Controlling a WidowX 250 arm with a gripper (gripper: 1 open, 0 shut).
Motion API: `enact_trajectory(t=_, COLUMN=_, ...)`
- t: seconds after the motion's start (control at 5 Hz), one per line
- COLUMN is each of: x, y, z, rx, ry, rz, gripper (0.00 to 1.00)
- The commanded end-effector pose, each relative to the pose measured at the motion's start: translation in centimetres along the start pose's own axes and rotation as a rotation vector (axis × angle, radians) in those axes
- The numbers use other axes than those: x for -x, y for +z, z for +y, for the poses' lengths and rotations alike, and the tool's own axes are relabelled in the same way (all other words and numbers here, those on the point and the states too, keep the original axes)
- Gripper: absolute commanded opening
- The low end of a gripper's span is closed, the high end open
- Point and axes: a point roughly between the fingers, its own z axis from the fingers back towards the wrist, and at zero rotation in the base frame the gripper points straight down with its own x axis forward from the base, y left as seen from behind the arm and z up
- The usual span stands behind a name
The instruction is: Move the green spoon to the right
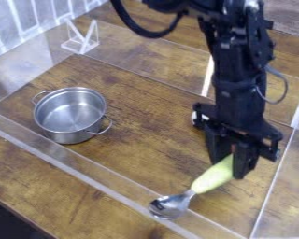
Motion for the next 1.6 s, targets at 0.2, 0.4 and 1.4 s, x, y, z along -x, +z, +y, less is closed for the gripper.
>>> enact_trajectory(t=0.2, x=-1.2, y=1.5, z=1.3, rx=-0.013, ry=0.053, rz=-0.046, gripper=1.0)
enact_trajectory(t=0.4, x=-0.4, y=0.9, z=2.3, rx=-0.017, ry=0.083, rz=-0.038, gripper=0.0)
enact_trajectory(t=1.4, x=-1.0, y=1.3, z=4.1, rx=-0.01, ry=0.038, rz=-0.026, gripper=1.0)
